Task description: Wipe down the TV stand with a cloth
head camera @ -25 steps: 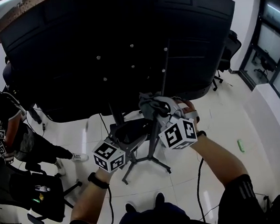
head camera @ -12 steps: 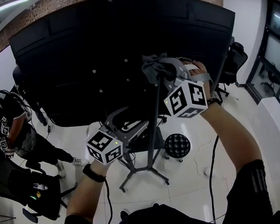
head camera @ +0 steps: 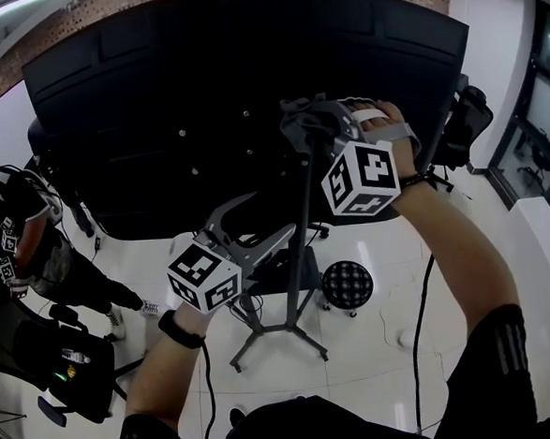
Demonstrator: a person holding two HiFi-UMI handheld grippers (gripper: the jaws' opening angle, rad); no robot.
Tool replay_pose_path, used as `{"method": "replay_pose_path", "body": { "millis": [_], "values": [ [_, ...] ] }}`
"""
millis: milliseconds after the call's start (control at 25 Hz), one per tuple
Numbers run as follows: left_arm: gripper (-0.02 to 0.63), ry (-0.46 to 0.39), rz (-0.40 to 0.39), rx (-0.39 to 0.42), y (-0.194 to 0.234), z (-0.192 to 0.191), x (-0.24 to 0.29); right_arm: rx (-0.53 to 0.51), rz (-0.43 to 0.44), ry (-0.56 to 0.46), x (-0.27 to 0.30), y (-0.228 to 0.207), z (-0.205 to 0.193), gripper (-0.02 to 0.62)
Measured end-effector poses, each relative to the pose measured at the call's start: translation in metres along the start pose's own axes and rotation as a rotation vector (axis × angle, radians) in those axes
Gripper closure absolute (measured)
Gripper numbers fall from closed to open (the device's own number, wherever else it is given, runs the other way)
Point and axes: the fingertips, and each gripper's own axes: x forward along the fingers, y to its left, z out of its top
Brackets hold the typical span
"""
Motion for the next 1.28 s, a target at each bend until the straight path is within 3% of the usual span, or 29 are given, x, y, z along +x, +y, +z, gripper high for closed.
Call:
{"method": "replay_pose_path", "body": {
  "millis": [360, 760, 1120, 1280],
  "values": [
    [0.281, 0.051, -0.012, -0.041, -0.008, -0.038, 0.004, 0.047, -0.004, -0.009, -0.005, 0.023, -0.008, 0.572],
    [0.282, 0.087, 0.011, -0.099, -0.003, -0.075, -0.002, 0.055, 0.115, -0.005, 0.002, 0.097, -0.014, 0.572],
    [0.282, 0.12, 0.028, -0.166, 0.005, -0.111, -0.006, 0.102, 0.042, -0.022, 0.0, 0.104, -0.016, 0.572],
    [0.282, 0.137, 0.026, -0.191, 0.004, -0.128, -0.006, 0.102, 0.07, -0.01, -0.001, 0.12, -0.019, 0.572]
  ]
}}
